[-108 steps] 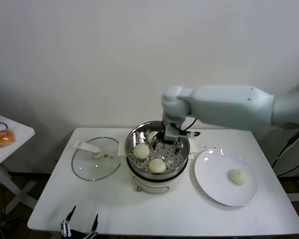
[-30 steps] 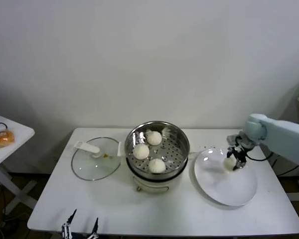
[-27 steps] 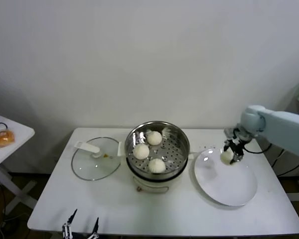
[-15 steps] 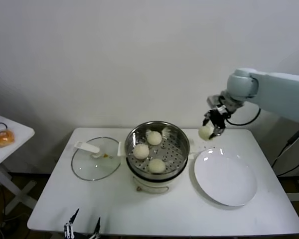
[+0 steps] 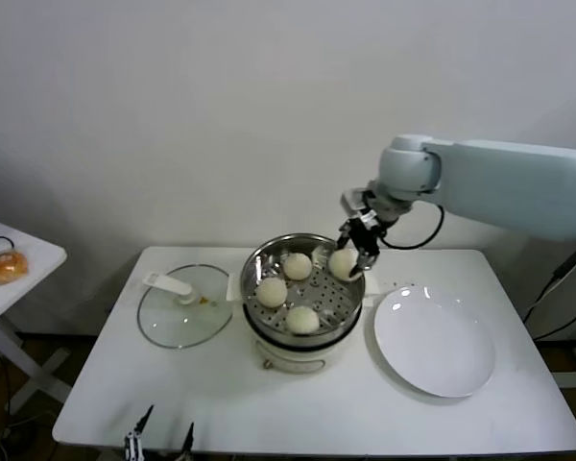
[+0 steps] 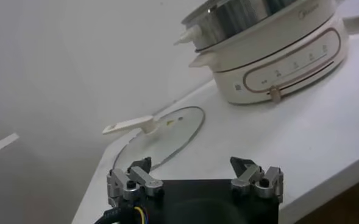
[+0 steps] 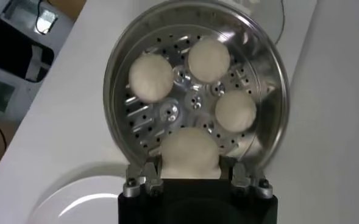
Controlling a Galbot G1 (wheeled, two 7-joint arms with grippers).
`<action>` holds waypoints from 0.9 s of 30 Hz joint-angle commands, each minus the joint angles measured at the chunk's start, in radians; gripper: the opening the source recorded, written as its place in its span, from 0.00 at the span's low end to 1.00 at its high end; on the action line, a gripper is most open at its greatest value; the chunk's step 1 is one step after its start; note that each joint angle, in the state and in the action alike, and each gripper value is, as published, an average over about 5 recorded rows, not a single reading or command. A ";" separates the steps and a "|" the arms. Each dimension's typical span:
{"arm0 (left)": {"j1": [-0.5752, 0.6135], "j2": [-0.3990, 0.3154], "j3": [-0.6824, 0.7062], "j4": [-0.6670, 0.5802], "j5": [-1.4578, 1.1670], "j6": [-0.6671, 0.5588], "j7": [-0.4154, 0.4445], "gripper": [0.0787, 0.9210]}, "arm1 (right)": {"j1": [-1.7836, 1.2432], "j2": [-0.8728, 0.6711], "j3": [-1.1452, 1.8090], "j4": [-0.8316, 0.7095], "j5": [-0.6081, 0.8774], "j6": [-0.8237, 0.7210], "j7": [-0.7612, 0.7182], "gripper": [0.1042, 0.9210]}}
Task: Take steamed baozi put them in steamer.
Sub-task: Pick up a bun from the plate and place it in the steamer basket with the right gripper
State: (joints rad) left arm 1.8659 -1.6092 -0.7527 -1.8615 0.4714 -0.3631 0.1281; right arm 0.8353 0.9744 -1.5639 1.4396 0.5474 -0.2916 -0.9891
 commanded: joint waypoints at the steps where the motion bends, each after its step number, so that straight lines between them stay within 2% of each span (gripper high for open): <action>1: 0.000 -0.039 0.000 0.011 0.001 -0.003 -0.001 0.88 | -0.197 0.055 0.056 -0.078 -0.096 -0.028 0.030 0.64; 16: -0.003 -0.035 -0.007 0.012 -0.002 0.001 -0.002 0.88 | -0.283 0.053 0.102 -0.135 -0.132 -0.026 0.055 0.66; 19: -0.001 -0.034 -0.008 0.008 -0.001 0.001 -0.002 0.88 | -0.277 0.053 0.108 -0.137 -0.123 -0.018 0.056 0.71; 24: 0.002 -0.033 -0.007 -0.003 -0.002 0.002 -0.001 0.88 | -0.211 0.035 0.095 -0.124 -0.091 0.004 0.041 0.85; 27: 0.004 -0.033 -0.007 -0.011 -0.002 0.004 0.000 0.88 | -0.142 0.005 0.089 -0.100 -0.045 0.007 0.040 0.88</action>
State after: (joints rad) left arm 1.8677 -1.6092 -0.7597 -1.8626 0.4703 -0.3611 0.1272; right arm 0.6042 1.0128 -1.4746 1.3231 0.4477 -0.2996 -0.9438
